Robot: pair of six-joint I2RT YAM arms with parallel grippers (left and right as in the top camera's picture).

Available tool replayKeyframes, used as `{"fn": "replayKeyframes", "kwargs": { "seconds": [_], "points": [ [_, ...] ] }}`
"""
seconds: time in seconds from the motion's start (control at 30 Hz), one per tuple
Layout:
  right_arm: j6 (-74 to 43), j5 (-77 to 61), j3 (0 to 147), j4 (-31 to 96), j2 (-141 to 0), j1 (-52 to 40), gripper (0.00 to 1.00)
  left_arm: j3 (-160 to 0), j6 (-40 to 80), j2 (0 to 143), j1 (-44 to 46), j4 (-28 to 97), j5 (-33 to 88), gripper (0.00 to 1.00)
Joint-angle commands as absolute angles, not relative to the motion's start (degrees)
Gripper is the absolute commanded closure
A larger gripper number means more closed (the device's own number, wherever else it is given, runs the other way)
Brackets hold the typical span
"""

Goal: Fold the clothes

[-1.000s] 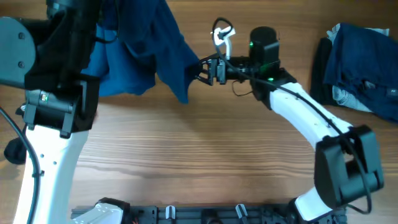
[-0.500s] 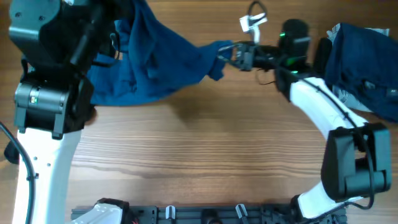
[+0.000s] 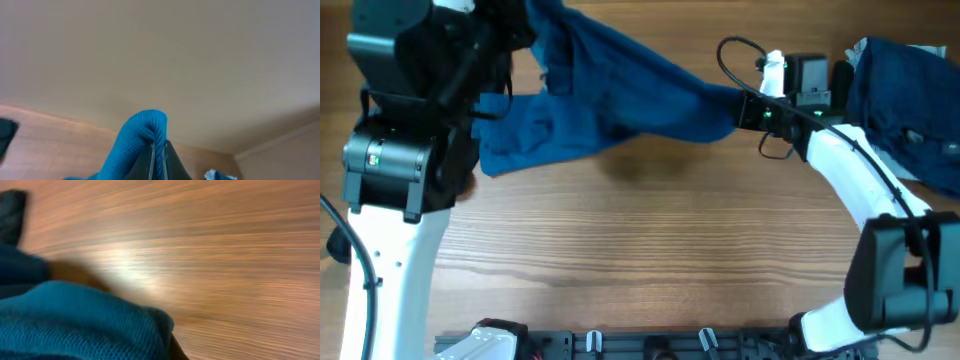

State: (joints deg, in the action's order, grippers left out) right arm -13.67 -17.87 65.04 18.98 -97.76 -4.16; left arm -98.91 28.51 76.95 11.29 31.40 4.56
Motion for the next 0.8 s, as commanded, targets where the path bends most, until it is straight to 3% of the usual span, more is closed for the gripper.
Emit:
{"fn": "replayKeyframes", "kwargs": {
  "seconds": [0.0, 0.3, 0.77],
  "points": [
    [-9.41, -6.44, 70.39, 22.2, -91.29, -1.74, 0.96, -99.88, 27.16, 76.25, 10.96, 34.68, -0.4, 0.96],
    [-4.8, -7.2, 87.07, 40.64, -83.74, -1.78, 0.96, -99.88, 22.41, 80.79, 11.03, 50.68, -1.17, 0.96],
    [-1.56, -7.88, 115.11, 65.63, -80.68, -1.78, 0.96, -108.16, 19.68, 72.34, 11.27, 51.68, -1.17, 0.96]
  ]
}}
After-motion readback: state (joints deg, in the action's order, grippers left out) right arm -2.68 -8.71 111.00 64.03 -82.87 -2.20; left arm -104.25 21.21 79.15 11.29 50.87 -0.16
